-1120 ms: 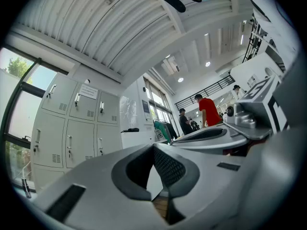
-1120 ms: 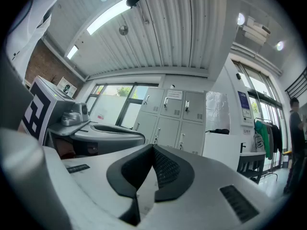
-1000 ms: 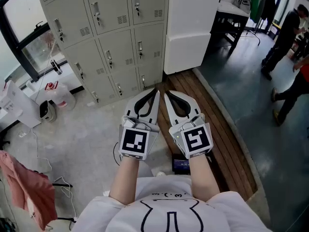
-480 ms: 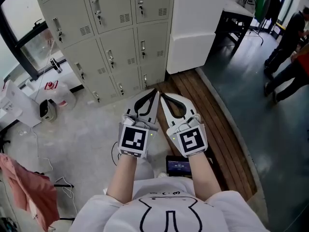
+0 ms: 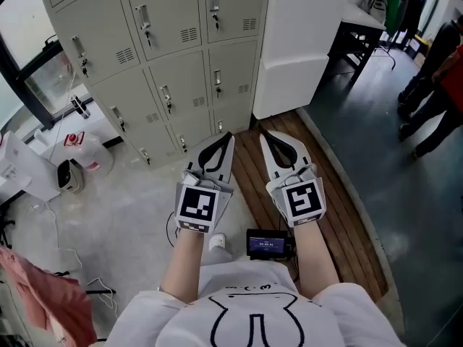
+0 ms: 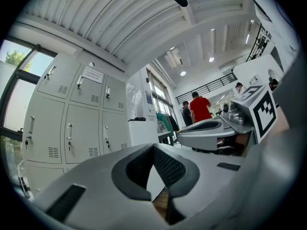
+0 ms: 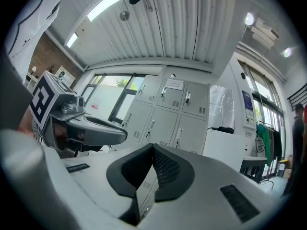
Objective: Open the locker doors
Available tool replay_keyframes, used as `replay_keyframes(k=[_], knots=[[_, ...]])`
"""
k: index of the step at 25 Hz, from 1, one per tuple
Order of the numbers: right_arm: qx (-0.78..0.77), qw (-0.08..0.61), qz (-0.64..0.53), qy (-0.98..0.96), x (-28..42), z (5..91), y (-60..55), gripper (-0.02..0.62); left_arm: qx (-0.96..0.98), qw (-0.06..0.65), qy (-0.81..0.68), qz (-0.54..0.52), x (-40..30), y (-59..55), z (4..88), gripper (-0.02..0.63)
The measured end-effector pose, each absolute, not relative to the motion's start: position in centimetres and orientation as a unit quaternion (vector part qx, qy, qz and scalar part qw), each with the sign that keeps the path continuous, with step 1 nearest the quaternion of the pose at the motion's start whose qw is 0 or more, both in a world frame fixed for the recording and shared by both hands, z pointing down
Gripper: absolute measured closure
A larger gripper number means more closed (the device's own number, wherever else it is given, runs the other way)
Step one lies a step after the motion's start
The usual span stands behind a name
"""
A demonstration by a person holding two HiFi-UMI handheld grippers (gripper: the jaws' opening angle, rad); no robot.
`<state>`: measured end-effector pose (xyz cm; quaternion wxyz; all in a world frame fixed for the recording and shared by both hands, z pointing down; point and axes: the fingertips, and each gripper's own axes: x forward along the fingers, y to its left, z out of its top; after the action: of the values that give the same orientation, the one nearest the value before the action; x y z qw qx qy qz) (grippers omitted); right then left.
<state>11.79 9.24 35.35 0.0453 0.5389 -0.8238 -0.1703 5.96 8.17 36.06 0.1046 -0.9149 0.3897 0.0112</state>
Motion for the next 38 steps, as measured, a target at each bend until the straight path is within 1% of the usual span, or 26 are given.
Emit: replay_keyframes(k=[14, 20, 27, 32, 38], knots=[[0.555, 0.054, -0.141, -0.818, 6.9, 37.3, -2.7, 0.578, -0.923, 0.076, 0.376, 0.004, 1.0, -4.0, 38.1, 0.600], [0.546, 0.078, -0.112, -0.827, 4.5, 39.6, -5.9, 0.580, -0.927, 0.060, 0.370, -0.002, 0.0, -7.5, 39.1, 0.601], [0.538, 0.091, -0.095, -0.833, 3.8, 40.5, -9.3, 0.578, -0.931, 0.032, 0.365, -0.008, -0.1, -10.5, 40.7, 0.600], [0.538, 0.060, -0.059, -0.839, 4.3, 41.8, -12.3, 0.578, -0.930, 0.012, 0.366, -0.016, 0.1, -13.2, 42.6, 0.601], [0.538, 0.080, -0.061, -0.837, 5.3, 43.3, -17.8, 0.578, -0.926, -0.002, 0.376, -0.033, 1.0, -19.0, 44.6, 0.600]])
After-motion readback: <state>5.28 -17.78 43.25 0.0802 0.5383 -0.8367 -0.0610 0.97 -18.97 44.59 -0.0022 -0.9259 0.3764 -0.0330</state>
